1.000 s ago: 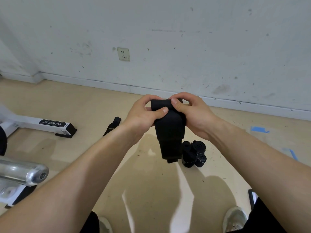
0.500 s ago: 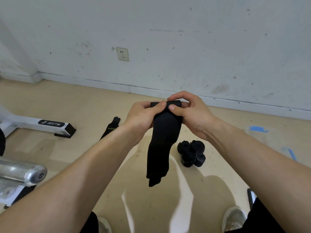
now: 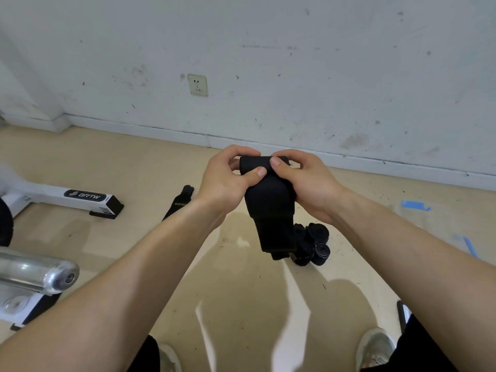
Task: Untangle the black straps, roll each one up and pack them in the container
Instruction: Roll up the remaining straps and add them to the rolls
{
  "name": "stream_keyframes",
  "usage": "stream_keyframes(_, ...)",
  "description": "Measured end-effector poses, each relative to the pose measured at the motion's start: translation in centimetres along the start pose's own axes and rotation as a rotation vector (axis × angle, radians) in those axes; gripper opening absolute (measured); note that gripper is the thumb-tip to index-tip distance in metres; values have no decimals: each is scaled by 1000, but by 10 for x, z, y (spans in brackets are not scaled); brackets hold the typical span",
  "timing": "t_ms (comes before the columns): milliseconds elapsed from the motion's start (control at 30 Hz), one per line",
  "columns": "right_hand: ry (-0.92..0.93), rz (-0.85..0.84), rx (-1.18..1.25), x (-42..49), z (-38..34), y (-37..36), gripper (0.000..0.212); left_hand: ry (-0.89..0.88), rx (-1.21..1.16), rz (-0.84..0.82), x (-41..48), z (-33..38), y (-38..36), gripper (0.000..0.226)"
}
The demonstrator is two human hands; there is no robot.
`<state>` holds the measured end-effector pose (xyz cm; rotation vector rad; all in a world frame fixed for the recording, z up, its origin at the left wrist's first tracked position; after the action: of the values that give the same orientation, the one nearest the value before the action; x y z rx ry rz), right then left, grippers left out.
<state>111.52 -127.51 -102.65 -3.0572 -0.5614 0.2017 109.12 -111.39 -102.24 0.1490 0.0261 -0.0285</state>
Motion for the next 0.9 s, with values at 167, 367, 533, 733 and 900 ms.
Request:
stream_keyframes(167, 11, 24, 26, -1, 1, 1, 12, 130, -98, -93, 2, -6, 0, 35)
stream_keyframes(367, 23, 41, -5, 0, 1, 3, 18, 141, -127, -102, 3, -8, -7, 30)
stream_keyframes(533, 41, -4, 1, -2, 0, 3, 22, 98, -115, -65, 3, -5, -7, 19)
stream_keyframes(733, -18, -46, 91, -3, 0, 2, 21, 73, -109, -24, 3, -4, -3, 17)
stream_keyframes(900, -76, -67, 82, -2, 2, -3, 25, 49, -74, 15, 2, -3, 0, 20)
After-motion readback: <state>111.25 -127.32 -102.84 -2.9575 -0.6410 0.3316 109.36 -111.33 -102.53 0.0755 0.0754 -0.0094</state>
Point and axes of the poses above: each hand's wrist, its own x-axis towards the middle knuckle, its own y-axis out of the back of the hand, z = x × y, the point moved 2 cm from there along x, towards the middle knuckle, and after that the axes turned 9 degrees about -z, right-handed, at the moved point
